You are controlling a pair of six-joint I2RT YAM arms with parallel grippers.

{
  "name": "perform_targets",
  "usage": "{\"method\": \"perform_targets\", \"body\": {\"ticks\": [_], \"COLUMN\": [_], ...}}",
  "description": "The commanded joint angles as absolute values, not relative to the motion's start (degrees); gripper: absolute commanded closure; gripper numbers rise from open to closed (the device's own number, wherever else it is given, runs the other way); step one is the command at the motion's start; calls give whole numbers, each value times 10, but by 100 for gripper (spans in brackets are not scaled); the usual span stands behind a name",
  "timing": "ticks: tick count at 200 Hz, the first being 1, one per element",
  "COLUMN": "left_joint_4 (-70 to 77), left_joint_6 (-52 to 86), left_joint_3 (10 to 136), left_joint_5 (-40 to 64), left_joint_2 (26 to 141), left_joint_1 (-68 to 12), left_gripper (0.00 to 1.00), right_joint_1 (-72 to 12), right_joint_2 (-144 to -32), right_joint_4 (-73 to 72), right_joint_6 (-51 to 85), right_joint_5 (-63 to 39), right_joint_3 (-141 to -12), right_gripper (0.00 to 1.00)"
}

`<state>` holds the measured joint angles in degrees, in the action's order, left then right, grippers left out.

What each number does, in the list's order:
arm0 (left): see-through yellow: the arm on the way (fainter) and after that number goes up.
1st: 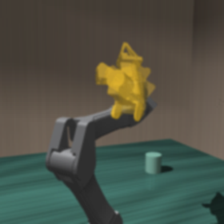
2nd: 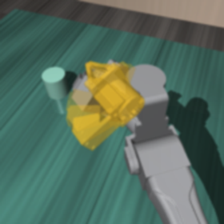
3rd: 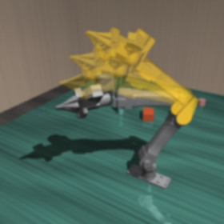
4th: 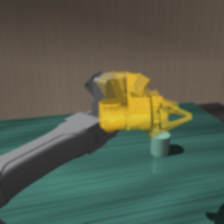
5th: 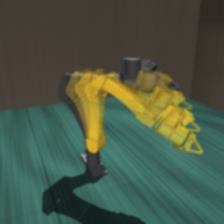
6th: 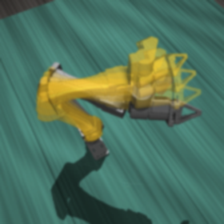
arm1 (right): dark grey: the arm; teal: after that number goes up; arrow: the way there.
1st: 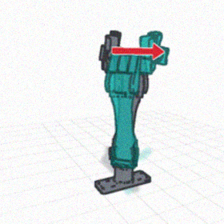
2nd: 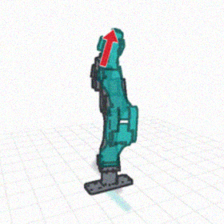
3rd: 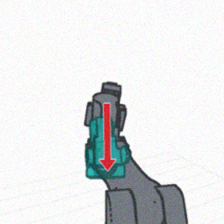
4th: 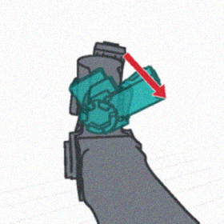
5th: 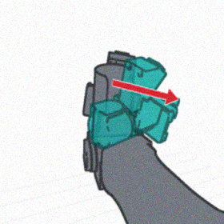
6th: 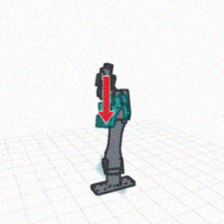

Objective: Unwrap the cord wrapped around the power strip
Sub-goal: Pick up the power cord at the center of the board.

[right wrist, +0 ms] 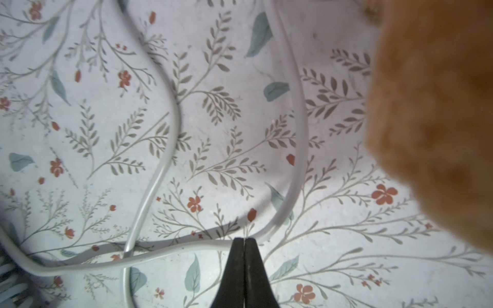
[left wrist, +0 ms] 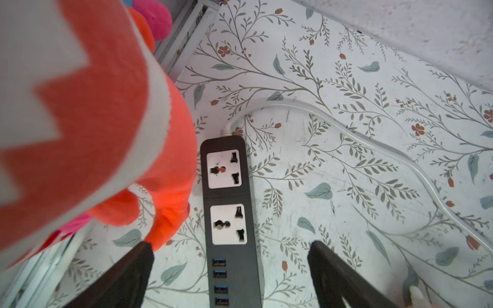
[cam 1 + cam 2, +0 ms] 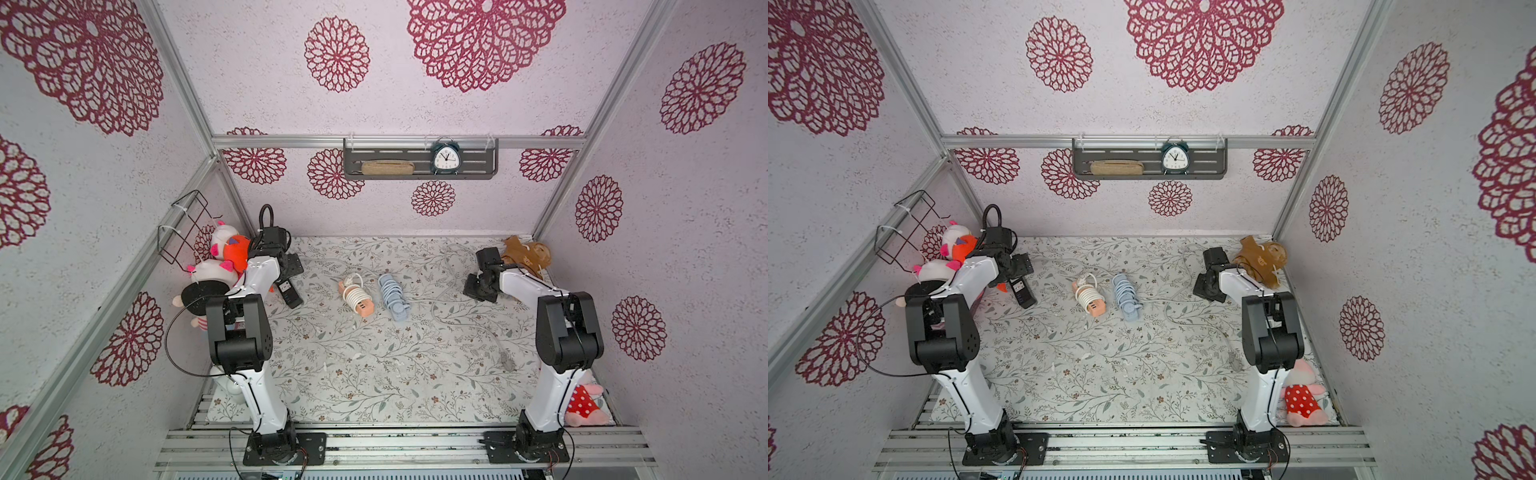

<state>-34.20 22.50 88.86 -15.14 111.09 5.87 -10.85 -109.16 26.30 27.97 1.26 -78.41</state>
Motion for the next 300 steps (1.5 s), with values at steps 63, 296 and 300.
{"method": "perform_targets", "body": {"ticks": [63, 296, 300], "left_joint_4": [-388, -379, -378], "left_joint_6": [153, 34, 32], "left_joint_3": [919, 1007, 1006], "left_joint_5": [-131, 58, 61], "left_joint_2": [1088, 1092, 1093], "left_joint_1": [-17, -223, -225], "left_gripper": [5, 24, 24], "right_joint_1": [-102, -106, -108], "right_joint_2": [-1065, -1099, -1098], "right_joint_4": [307, 292, 292], "right_joint_6": [272, 255, 255], "right_joint_5": [66, 3, -3], "right_joint_3": [-761, -867, -873], "right_gripper": [52, 93, 93]}}
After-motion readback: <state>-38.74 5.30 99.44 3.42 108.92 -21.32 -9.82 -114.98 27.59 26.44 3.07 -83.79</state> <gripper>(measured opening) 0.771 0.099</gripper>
